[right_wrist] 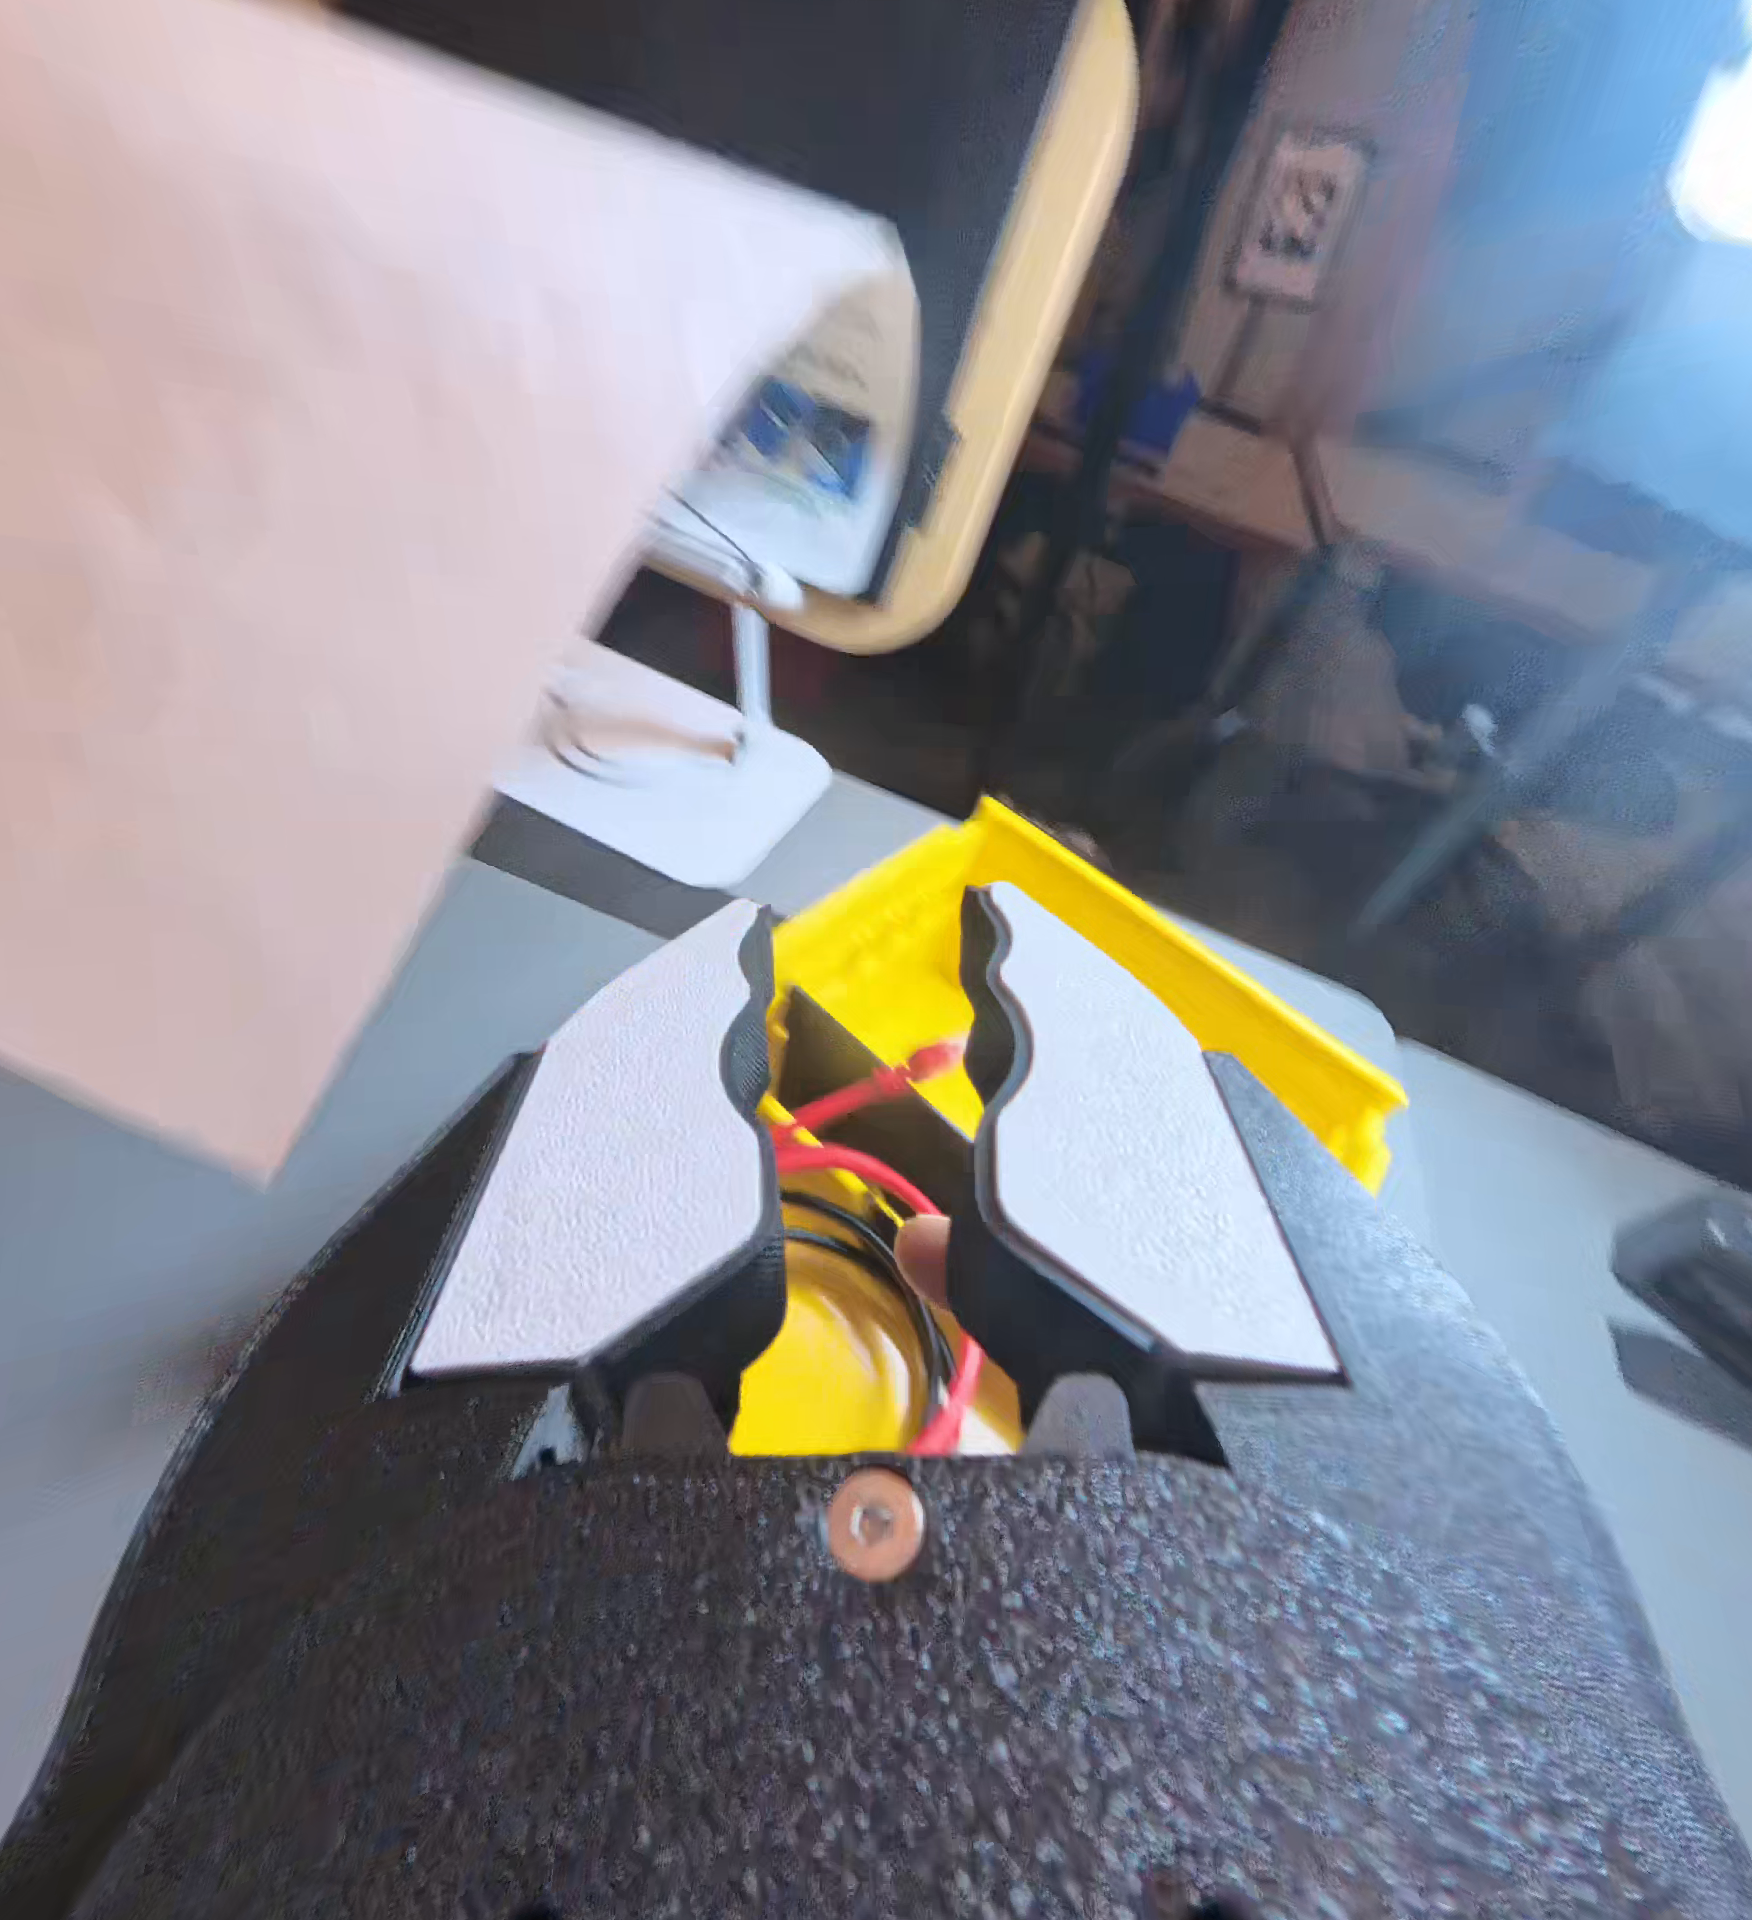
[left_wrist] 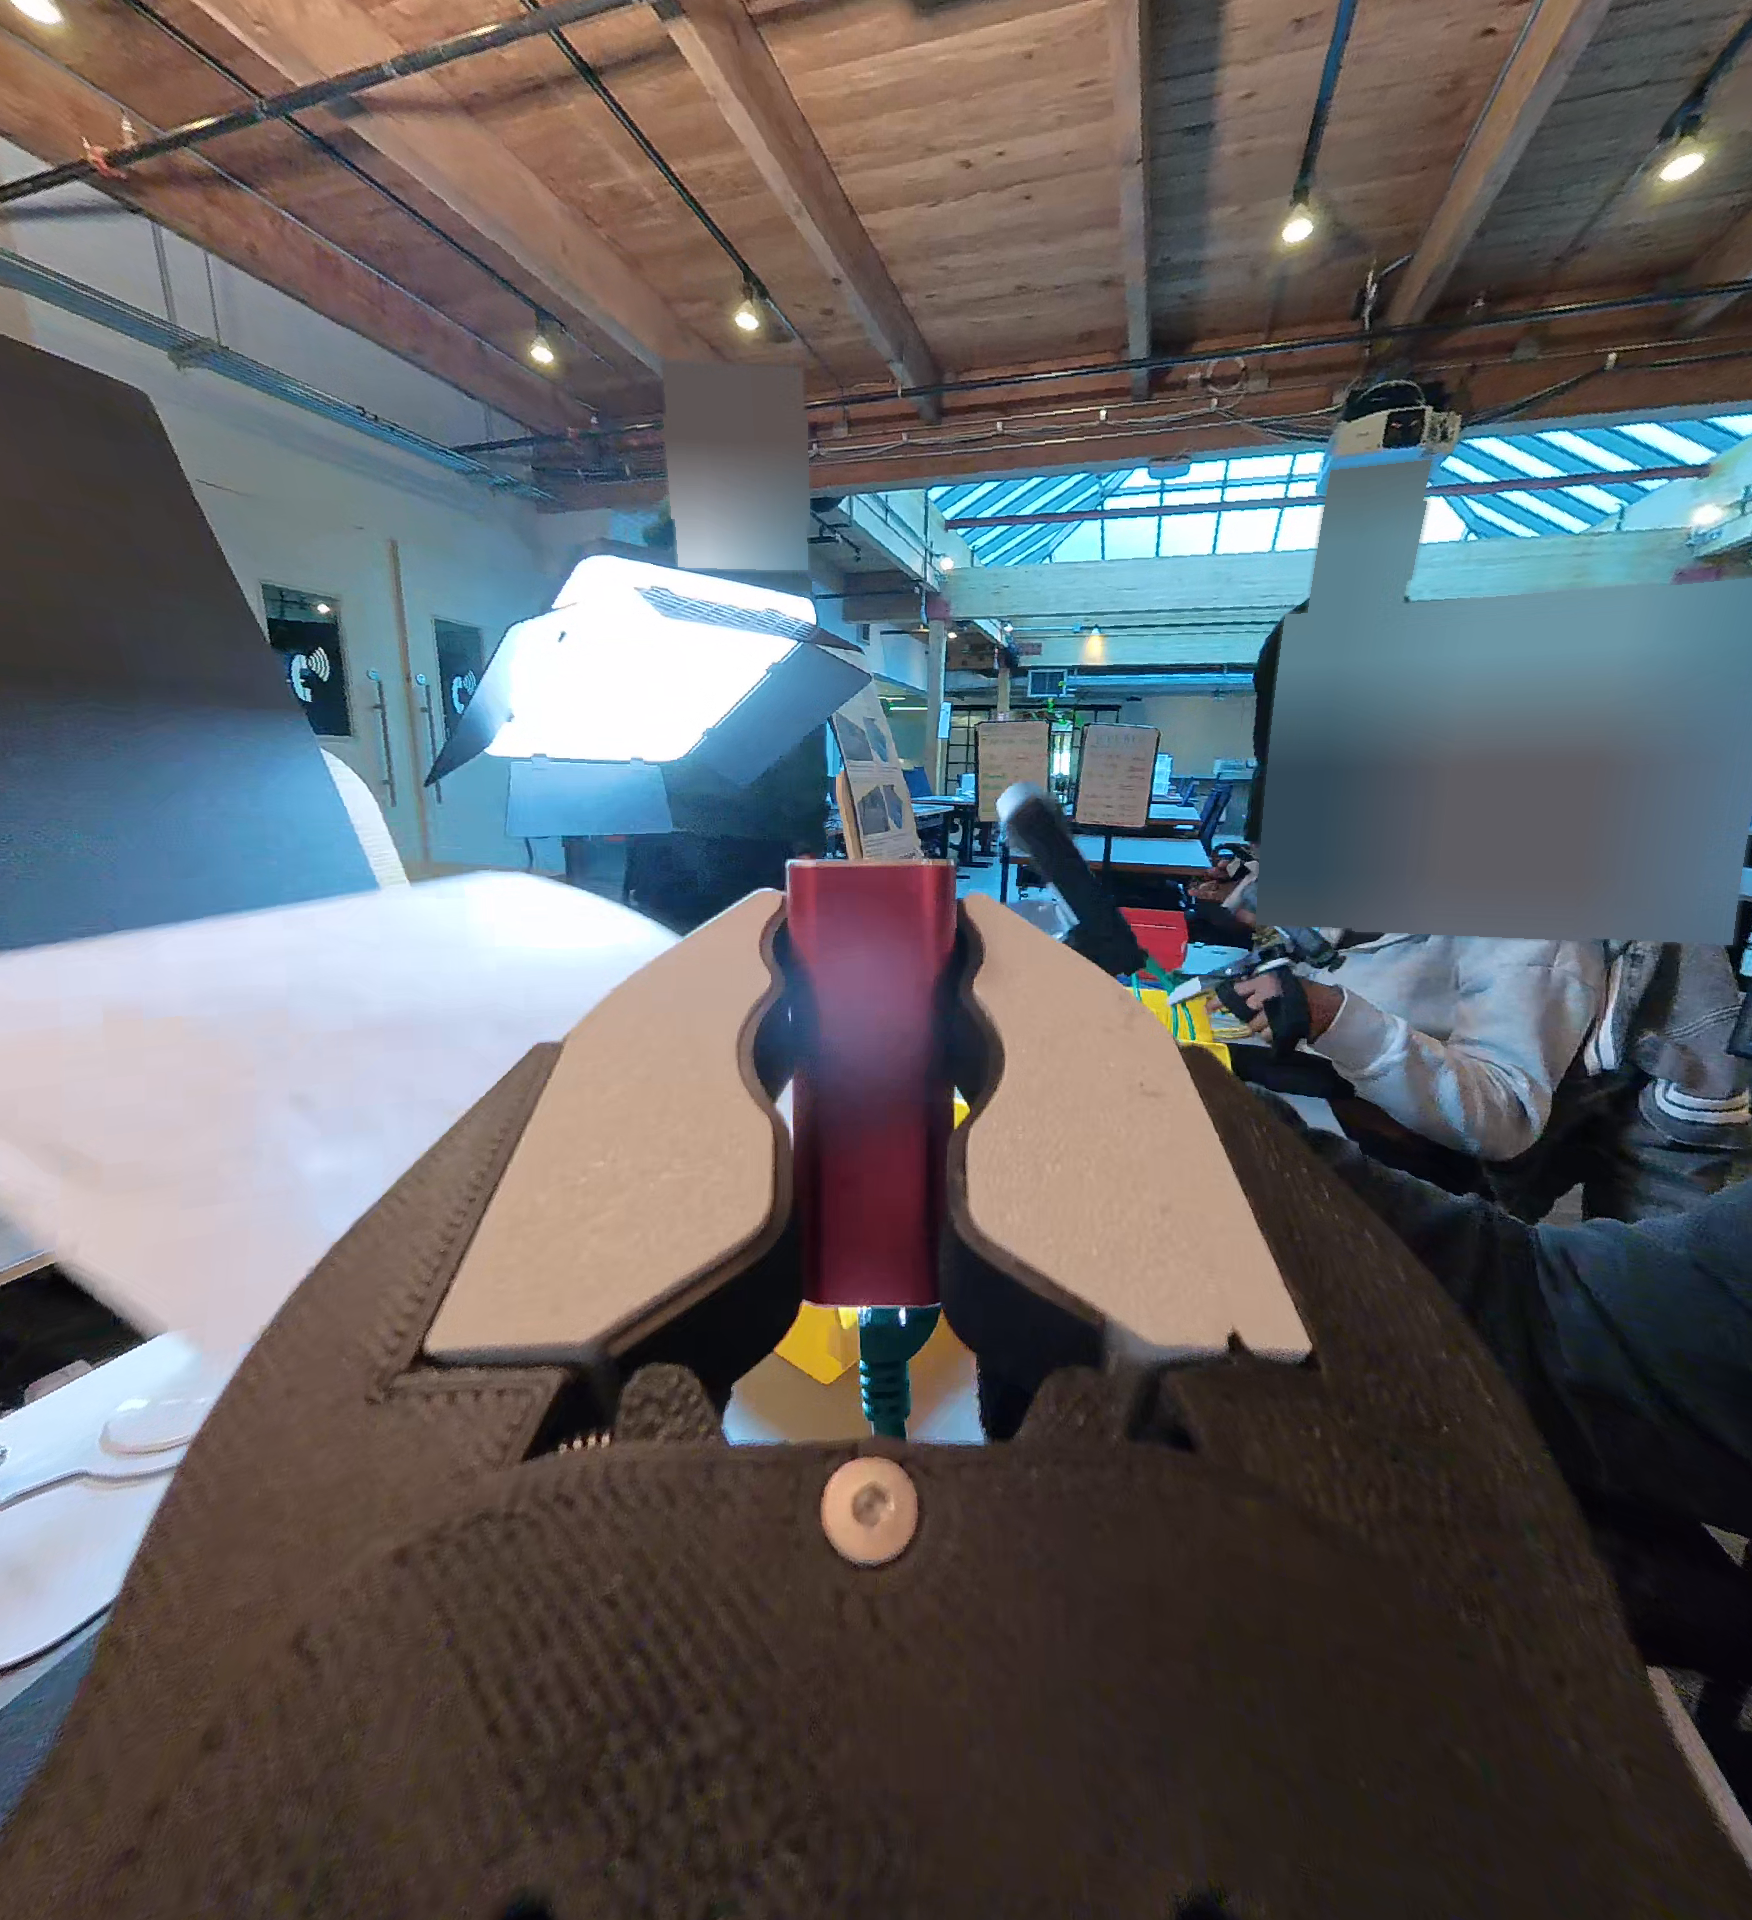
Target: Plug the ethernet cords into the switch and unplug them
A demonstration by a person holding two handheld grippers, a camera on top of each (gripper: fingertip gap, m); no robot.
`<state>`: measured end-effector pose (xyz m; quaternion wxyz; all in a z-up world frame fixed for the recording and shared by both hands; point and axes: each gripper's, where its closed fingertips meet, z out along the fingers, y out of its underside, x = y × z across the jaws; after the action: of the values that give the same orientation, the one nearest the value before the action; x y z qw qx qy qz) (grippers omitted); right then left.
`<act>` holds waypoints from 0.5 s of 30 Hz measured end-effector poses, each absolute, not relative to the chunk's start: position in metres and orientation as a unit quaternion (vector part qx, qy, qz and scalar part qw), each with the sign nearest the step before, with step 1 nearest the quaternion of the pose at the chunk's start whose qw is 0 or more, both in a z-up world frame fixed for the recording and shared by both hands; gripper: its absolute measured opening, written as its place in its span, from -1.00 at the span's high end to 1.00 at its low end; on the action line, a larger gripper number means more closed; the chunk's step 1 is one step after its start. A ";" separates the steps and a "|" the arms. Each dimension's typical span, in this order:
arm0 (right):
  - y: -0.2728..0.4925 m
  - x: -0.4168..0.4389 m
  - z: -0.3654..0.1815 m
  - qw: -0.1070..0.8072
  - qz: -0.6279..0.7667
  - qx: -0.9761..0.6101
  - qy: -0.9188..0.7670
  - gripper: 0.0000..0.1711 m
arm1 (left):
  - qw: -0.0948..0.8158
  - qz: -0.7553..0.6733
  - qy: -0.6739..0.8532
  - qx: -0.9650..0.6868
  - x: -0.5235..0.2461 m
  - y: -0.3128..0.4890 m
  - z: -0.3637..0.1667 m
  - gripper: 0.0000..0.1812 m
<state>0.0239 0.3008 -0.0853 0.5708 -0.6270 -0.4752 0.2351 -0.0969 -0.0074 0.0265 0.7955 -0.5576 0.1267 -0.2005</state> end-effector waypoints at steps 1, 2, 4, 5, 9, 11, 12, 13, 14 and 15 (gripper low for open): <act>0.278 0.015 -0.069 0.577 0.273 -0.591 -0.494 0.63 | 0.795 -0.203 0.129 -0.558 -0.095 -0.007 0.026 0.70; 0.255 0.007 -0.056 0.577 0.308 -0.559 -0.509 0.66 | 0.794 -0.203 0.131 -0.558 -0.093 -0.007 0.026 0.70; 0.215 -0.006 -0.043 0.563 0.361 -0.519 -0.532 0.66 | 0.793 -0.201 0.133 -0.559 -0.091 -0.006 0.026 0.70; 0.201 -0.012 -0.042 0.555 0.371 -0.509 -0.543 0.66 | 0.793 -0.200 0.134 -0.559 -0.090 -0.006 0.026 0.70; 0.185 -0.028 -0.056 0.546 0.357 -0.500 -0.570 0.66 | 0.798 -0.196 0.136 -0.553 -0.091 -0.012 0.031 0.70; 0.184 -0.030 -0.062 0.535 0.366 -0.504 -0.571 0.66 | 0.802 -0.194 0.135 -0.548 -0.093 -0.014 0.034 0.70; 0.183 -0.031 -0.063 0.529 0.373 -0.506 -0.571 0.66 | 0.803 -0.192 0.134 -0.547 -0.094 -0.015 0.034 0.70; 0.181 -0.030 -0.063 0.523 0.381 -0.504 -0.572 0.67 | 0.804 -0.192 0.134 -0.547 -0.095 -0.015 0.034 0.70; 0.178 -0.029 -0.063 0.517 0.387 -0.500 -0.578 0.69 | 0.804 -0.192 0.132 -0.547 -0.096 -0.015 0.034 0.70; 0.172 -0.027 -0.064 0.507 0.391 -0.491 -0.591 0.69 | 0.805 -0.193 0.130 -0.546 -0.097 -0.014 0.034 0.70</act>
<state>-0.0273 0.1722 -0.0639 0.5065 -0.4909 -0.5911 0.3911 -0.0974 -0.0144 0.0338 0.8050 -0.5458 0.1296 -0.1929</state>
